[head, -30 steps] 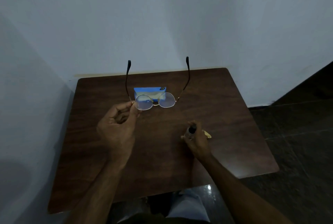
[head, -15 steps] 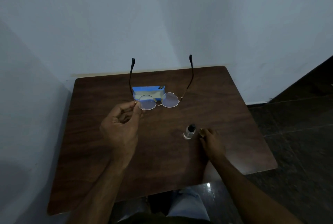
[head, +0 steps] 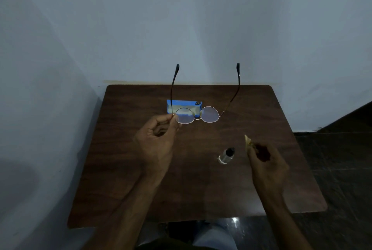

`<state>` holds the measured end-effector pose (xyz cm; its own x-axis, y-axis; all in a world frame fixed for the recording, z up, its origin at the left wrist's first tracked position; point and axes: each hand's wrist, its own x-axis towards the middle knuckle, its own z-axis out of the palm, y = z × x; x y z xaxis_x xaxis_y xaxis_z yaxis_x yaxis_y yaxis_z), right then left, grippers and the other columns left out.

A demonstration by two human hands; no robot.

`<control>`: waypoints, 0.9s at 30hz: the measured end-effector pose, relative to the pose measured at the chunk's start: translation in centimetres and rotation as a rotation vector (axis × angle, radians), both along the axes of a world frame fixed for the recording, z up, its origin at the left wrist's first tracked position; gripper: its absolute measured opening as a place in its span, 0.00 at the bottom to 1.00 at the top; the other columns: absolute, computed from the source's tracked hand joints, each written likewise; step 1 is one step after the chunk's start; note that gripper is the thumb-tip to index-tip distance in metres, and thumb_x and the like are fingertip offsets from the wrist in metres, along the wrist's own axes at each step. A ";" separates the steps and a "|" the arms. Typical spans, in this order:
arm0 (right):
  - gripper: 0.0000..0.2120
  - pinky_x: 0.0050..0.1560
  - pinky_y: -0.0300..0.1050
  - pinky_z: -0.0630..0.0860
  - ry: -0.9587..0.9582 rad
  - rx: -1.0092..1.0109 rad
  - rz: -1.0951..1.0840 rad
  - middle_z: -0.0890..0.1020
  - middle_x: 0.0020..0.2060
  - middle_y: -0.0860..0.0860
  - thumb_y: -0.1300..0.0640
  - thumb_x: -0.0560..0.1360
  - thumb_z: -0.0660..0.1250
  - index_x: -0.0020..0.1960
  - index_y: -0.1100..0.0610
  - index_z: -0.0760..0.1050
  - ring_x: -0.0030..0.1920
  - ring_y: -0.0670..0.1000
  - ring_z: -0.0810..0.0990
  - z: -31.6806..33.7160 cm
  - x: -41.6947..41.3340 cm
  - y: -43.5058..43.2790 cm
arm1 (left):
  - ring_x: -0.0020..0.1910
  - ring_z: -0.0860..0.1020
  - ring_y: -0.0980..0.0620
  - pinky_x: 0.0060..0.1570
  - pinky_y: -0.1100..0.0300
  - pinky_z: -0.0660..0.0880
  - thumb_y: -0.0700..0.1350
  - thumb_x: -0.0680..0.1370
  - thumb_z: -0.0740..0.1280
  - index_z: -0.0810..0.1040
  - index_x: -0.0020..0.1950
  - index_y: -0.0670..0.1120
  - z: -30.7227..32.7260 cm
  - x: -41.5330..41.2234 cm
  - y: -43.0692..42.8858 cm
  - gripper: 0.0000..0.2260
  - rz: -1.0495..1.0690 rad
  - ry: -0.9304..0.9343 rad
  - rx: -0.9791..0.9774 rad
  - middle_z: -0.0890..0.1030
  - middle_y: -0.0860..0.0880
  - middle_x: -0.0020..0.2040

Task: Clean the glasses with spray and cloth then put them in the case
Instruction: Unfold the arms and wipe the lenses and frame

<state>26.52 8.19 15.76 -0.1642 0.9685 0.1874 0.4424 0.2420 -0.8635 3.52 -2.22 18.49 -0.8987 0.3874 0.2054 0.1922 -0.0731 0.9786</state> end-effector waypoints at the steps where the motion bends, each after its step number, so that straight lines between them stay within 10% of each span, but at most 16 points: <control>1: 0.08 0.49 0.46 0.83 0.063 0.026 0.039 0.86 0.44 0.45 0.62 0.77 0.76 0.52 0.50 0.83 0.47 0.45 0.85 2.0 -0.9 -1.0 | 0.41 0.88 0.50 0.45 0.51 0.85 0.42 0.76 0.78 0.87 0.52 0.43 0.0 0.0 0.0 0.06 0.002 -0.014 0.004 0.89 0.49 0.43; 5: 0.09 0.48 0.47 0.83 0.115 0.181 0.291 0.87 0.48 0.47 0.62 0.76 0.78 0.55 0.55 0.85 0.48 0.49 0.86 7.9 -6.5 -3.2 | 0.44 0.87 0.57 0.48 0.60 0.84 0.40 0.76 0.78 0.87 0.53 0.45 0.5 0.7 0.1 0.07 -0.015 0.081 -0.020 0.88 0.54 0.45; 16: 0.02 0.42 0.49 0.78 -0.476 0.455 0.400 0.84 0.48 0.54 0.61 0.73 0.75 0.46 0.58 0.85 0.46 0.57 0.82 10.5 -13.2 -1.2 | 0.47 0.84 0.63 0.50 0.61 0.83 0.38 0.73 0.80 0.87 0.52 0.45 -0.1 0.5 -0.6 0.10 -0.041 0.394 -0.043 0.87 0.52 0.49; 27: 0.03 0.38 0.43 0.67 -0.485 0.436 0.438 0.83 0.44 0.50 0.61 0.75 0.75 0.43 0.56 0.83 0.43 0.53 0.81 10.8 -13.7 -1.0 | 0.45 0.85 0.57 0.49 0.62 0.82 0.38 0.75 0.79 0.87 0.52 0.40 -0.7 -0.3 -0.3 0.07 -0.024 0.481 -0.046 0.88 0.48 0.48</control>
<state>12.77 7.18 26.58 -0.6745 0.6524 0.3456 0.5318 0.7541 -0.3855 3.22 -2.50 17.74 -0.6968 0.4249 0.5778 0.6226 -0.0417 0.7815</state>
